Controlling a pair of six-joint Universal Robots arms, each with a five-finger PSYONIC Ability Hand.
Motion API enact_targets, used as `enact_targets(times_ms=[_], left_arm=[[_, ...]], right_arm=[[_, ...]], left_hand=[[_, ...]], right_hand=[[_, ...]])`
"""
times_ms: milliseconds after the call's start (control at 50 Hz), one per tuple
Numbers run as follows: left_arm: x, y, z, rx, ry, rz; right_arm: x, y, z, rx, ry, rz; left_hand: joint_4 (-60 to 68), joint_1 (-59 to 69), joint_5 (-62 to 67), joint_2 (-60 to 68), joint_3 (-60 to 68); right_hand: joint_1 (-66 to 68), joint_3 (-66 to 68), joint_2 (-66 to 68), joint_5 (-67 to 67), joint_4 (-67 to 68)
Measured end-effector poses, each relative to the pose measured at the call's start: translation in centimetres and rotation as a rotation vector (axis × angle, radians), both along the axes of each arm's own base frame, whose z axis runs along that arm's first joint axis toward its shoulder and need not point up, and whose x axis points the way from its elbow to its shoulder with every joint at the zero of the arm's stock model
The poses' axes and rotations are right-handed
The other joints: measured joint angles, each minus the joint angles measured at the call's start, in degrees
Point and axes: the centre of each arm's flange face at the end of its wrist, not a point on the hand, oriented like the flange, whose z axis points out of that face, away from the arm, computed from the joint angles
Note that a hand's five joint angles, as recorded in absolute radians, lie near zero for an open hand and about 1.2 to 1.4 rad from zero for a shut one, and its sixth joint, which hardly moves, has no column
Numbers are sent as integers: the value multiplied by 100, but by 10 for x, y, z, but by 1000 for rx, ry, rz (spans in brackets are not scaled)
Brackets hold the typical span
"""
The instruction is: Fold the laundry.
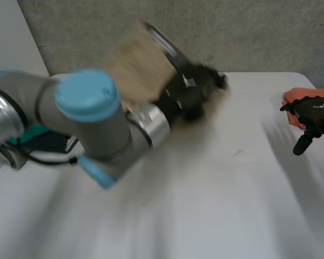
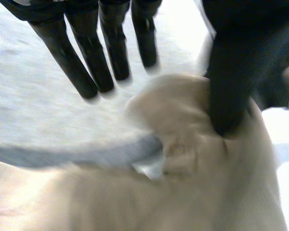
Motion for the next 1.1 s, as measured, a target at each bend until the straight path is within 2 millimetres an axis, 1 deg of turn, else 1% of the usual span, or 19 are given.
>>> enact_targets(times_ms=[40,100,160,240,280,300,320,340,380,440,480,500,540,620,740,880,980,1060,1100], left_arm=[[-2,16,-15,14,-24,-48],[-2,25,-27,-22,-36,-60],[3,17,-23,-72,-30,-4],[22,-4,-6,-125,-27,148],[36,-13,3,-124,-40,230],[49,-19,8,-110,-62,298],[52,-21,9,-105,-68,314],[67,-25,10,-74,-110,377],[81,-26,9,-38,-159,426],[110,-24,-2,69,-294,508],[117,-22,-6,106,-335,523],[136,-14,-19,211,-446,551],[149,-6,-30,296,-522,562],[165,8,-47,401,-592,562],[169,10,-66,380,-563,547],[162,-5,-84,266,-544,533],[158,-13,-97,234,-561,523],[154,-18,-106,228,-576,515],[152,-21,-112,226,-585,509]], right_arm=[[-1,-1,-4,4,5,2],[0,-1,-9,7,15,17],[3,-1,-9,1,19,41],[17,5,-4,-31,29,121],[27,11,0,-50,38,174],[37,19,5,-68,50,229],[39,21,6,-71,53,242],[49,30,10,-81,67,296],[57,41,12,-81,81,344],[73,64,9,-46,110,432],[76,70,7,-32,117,451],[84,86,-2,13,136,503],[90,98,-11,45,151,541],[96,112,-31,63,179,589],[100,118,-54,13,208,615],[102,114,-64,-55,209,603],[102,110,-69,-78,197,586],[103,106,-71,-101,187,574],[104,104,-72,-117,181,565]], left_hand=[[-1468,-1294,-1435,-1515,-1477],[-1972,-1464,-1900,-1964,-2040],[-2019,-1464,-1903,-2016,-2078],[-2019,-1464,-1903,-2016,-2078],[-2019,-1464,-1903,-2016,-2078],[-2019,-1464,-1903,-2017,-2078],[-2019,-1464,-1903,-2017,-2078],[-2019,-1464,-1903,-2016,-2078],[-2015,-1451,-1903,-2015,-2076],[-1631,-1008,-1619,-1651,-1722],[-1631,-1008,-1619,-1651,-1722],[-1287,-640,-1298,-1359,-1430],[-1120,-516,-1130,-1193,-1263],[-961,-390,-953,-1034,-1090],[-1071,-427,-1080,-1087,-1156],[-1266,-491,-1248,-1266,-1337],[-1018,-377,-1014,-1073,-1136],[-504,146,-504,-559,-615],[239,945,225,217,114]], right_hand=[[0,0,0,0,0],[0,0,0,0,0],[0,0,0,0,0],[0,0,0,0,0],[0,0,0,0,0],[0,0,0,0,0],[0,0,0,0,0],[0,0,0,0,0],[0,0,1,0,0],[17,18,16,26,12],[20,49,19,46,27],[80,281,238,233,251],[303,471,439,417,422],[732,855,779,808,820],[986,1082,937,1074,1075],[1439,1528,1475,1490,1519],[1984,2062,2049,1967,2048],[2665,2779,2772,2570,2751],[3185,3298,3327,3063,3278]])
